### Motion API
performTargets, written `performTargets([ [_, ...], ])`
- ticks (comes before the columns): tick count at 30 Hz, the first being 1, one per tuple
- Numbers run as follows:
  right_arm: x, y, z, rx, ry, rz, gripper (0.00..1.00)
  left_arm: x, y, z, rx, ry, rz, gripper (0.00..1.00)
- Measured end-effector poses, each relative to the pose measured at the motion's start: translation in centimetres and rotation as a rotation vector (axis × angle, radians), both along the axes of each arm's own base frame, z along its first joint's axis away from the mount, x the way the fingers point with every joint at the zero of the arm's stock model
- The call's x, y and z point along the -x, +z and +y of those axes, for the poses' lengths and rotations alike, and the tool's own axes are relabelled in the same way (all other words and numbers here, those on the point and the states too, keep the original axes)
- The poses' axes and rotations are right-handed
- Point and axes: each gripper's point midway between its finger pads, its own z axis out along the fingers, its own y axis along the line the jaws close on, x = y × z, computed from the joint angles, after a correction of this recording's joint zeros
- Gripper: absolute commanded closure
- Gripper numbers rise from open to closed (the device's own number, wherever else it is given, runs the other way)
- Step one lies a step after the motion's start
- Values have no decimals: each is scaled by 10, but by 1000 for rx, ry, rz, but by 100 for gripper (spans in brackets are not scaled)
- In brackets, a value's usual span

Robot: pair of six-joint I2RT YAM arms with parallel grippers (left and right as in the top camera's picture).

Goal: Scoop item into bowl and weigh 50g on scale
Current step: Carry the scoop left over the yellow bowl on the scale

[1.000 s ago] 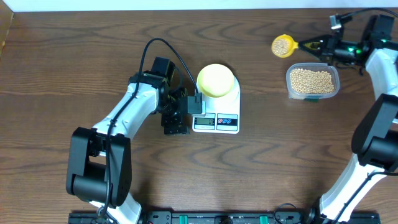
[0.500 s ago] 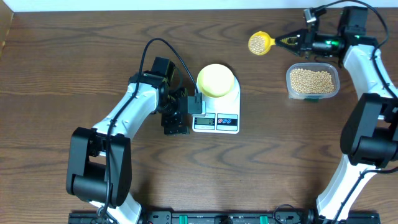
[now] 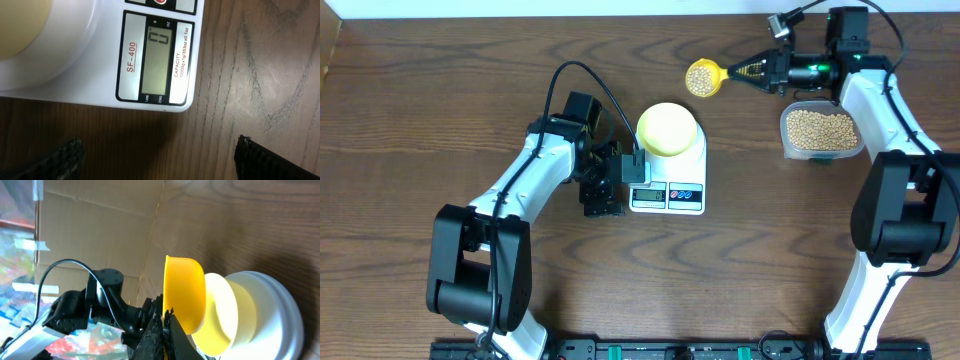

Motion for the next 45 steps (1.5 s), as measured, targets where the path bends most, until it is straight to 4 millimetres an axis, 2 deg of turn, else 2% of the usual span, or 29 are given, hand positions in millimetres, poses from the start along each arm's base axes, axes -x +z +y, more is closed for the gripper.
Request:
performTargets([
  [8, 9, 0, 24, 5, 63, -50, 99, 0, 0, 0, 0, 0, 1, 2],
  [19, 15, 0, 38, 22, 121, -195, 99, 0, 0, 0, 0, 0, 0, 2],
  [23, 16, -6, 46, 59, 134, -237, 99, 0, 0, 0, 0, 0, 0, 2],
  [35, 12, -23, 47, 170, 123, -301, 99, 0, 0, 0, 0, 0, 0, 2],
  [45, 20, -28, 61, 198, 166, -342, 99, 0, 0, 0, 0, 0, 0, 2],
])
